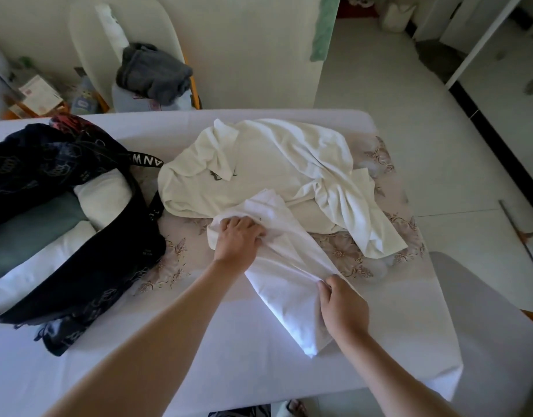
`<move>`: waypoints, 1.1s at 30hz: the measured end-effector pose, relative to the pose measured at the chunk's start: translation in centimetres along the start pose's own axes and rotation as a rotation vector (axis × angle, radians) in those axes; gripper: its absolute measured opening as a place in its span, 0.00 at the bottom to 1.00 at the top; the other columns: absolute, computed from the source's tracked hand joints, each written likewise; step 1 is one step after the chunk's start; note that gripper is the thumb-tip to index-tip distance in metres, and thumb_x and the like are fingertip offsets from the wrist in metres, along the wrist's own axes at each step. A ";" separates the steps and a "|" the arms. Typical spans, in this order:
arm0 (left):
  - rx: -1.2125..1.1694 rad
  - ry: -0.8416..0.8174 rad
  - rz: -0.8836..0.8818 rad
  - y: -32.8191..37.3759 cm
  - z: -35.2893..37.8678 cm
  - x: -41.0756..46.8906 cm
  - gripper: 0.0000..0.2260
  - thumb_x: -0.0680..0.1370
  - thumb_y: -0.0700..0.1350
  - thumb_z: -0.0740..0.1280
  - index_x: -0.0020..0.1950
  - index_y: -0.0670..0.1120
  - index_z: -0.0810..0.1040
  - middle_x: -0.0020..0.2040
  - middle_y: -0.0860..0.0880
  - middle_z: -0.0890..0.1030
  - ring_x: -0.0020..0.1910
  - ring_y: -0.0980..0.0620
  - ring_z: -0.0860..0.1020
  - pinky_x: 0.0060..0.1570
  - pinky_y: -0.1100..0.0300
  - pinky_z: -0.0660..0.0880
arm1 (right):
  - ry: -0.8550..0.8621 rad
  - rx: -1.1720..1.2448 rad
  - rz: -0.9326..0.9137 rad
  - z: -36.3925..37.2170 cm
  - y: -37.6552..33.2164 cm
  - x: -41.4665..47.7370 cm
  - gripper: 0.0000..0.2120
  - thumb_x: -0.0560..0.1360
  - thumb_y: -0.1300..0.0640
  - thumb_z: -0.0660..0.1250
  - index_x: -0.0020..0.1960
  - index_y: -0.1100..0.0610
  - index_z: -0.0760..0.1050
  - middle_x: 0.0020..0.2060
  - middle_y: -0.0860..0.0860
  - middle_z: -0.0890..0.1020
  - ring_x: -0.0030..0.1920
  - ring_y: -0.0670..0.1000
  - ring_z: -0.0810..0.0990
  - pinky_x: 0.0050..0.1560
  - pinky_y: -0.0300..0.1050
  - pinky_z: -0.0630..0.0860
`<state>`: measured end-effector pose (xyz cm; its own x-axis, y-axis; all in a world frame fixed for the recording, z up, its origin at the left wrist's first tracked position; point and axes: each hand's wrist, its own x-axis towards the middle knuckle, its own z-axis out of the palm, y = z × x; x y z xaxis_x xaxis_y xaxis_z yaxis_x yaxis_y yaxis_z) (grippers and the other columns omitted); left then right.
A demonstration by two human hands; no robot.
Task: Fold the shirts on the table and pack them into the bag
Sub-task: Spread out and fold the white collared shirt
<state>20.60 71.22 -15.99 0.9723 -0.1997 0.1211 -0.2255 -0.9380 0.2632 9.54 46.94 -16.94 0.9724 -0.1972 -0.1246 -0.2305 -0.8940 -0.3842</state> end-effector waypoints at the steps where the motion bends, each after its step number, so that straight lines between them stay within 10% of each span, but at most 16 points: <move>1: 0.002 -0.003 -0.012 0.6 0.0 0.2 0.12 0.68 0.39 0.72 0.49 0.52 0.82 0.46 0.50 0.78 0.46 0.42 0.76 0.54 0.53 0.62 | 0.056 -0.035 -0.112 0.1 0.5 -0.2 0.09 0.80 0.53 0.64 0.42 0.53 0.72 0.38 0.49 0.77 0.40 0.57 0.78 0.37 0.47 0.69; 7: -0.140 0.071 0.250 8.9 -0.4 -5.4 0.05 0.71 0.44 0.67 0.46 0.48 0.76 0.48 0.48 0.74 0.46 0.45 0.74 0.48 0.52 0.69 | 0.075 -0.169 -0.524 -0.8 3.2 0.0 0.20 0.74 0.62 0.63 0.65 0.53 0.76 0.66 0.57 0.75 0.65 0.59 0.74 0.63 0.54 0.70; 10: -0.141 -0.129 0.341 10.9 2.2 -10.7 0.23 0.70 0.61 0.68 0.58 0.49 0.77 0.60 0.47 0.74 0.60 0.42 0.73 0.59 0.46 0.70 | -0.044 -0.148 -0.491 -1.1 4.4 0.2 0.20 0.76 0.56 0.63 0.67 0.47 0.76 0.67 0.55 0.75 0.65 0.59 0.75 0.57 0.54 0.76; 14: -0.025 -0.350 0.404 9.6 3.7 -15.2 0.35 0.73 0.71 0.57 0.78 0.62 0.56 0.81 0.47 0.52 0.80 0.42 0.47 0.76 0.42 0.44 | -0.106 -0.176 -0.444 -1.8 4.0 -0.1 0.28 0.68 0.64 0.74 0.66 0.49 0.76 0.65 0.55 0.75 0.58 0.61 0.79 0.52 0.55 0.79; 18: -0.136 -0.266 0.369 8.2 2.7 -17.0 0.20 0.76 0.52 0.66 0.68 0.60 0.76 0.77 0.50 0.65 0.77 0.48 0.60 0.74 0.44 0.60 | -0.173 -0.223 -0.633 -2.0 3.0 -2.2 0.38 0.66 0.68 0.70 0.74 0.50 0.68 0.77 0.58 0.63 0.74 0.62 0.66 0.65 0.56 0.70; 24: -0.481 -0.195 -0.018 6.5 0.4 -20.1 0.21 0.79 0.41 0.67 0.72 0.49 0.73 0.72 0.60 0.67 0.75 0.63 0.59 0.75 0.67 0.49 | -0.441 -0.317 -0.781 -1.0 1.5 -7.1 0.39 0.72 0.42 0.55 0.81 0.45 0.48 0.81 0.49 0.45 0.80 0.51 0.47 0.74 0.52 0.54; 27: -0.656 -0.244 -0.251 7.0 -1.3 -21.2 0.16 0.80 0.40 0.65 0.67 0.49 0.77 0.64 0.62 0.72 0.65 0.62 0.69 0.64 0.79 0.56 | -0.361 -0.249 -0.754 -0.5 0.7 -8.7 0.35 0.70 0.55 0.63 0.77 0.48 0.63 0.79 0.49 0.61 0.76 0.53 0.64 0.68 0.50 0.69; 30: -0.766 -0.268 -0.423 6.0 -2.4 -21.8 0.08 0.80 0.45 0.64 0.52 0.58 0.80 0.49 0.57 0.81 0.49 0.53 0.78 0.52 0.58 0.73 | -0.279 -0.080 -0.664 -0.6 -0.9 -9.5 0.29 0.70 0.66 0.66 0.70 0.49 0.74 0.69 0.47 0.76 0.65 0.51 0.78 0.60 0.44 0.76; 33: -0.897 -0.223 -0.488 4.9 -4.0 -22.8 0.05 0.76 0.56 0.67 0.42 0.57 0.77 0.37 0.56 0.77 0.39 0.52 0.74 0.39 0.57 0.69 | -0.408 -0.016 -0.416 -2.3 -3.4 -9.8 0.13 0.72 0.58 0.65 0.54 0.48 0.81 0.47 0.47 0.84 0.48 0.53 0.82 0.46 0.45 0.77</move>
<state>-2.89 72.27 -13.62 0.9387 0.0111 -0.3447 0.3208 -0.3949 0.8609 0.92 50.99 -12.26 0.8877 0.3404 -0.3100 0.1718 -0.8696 -0.4628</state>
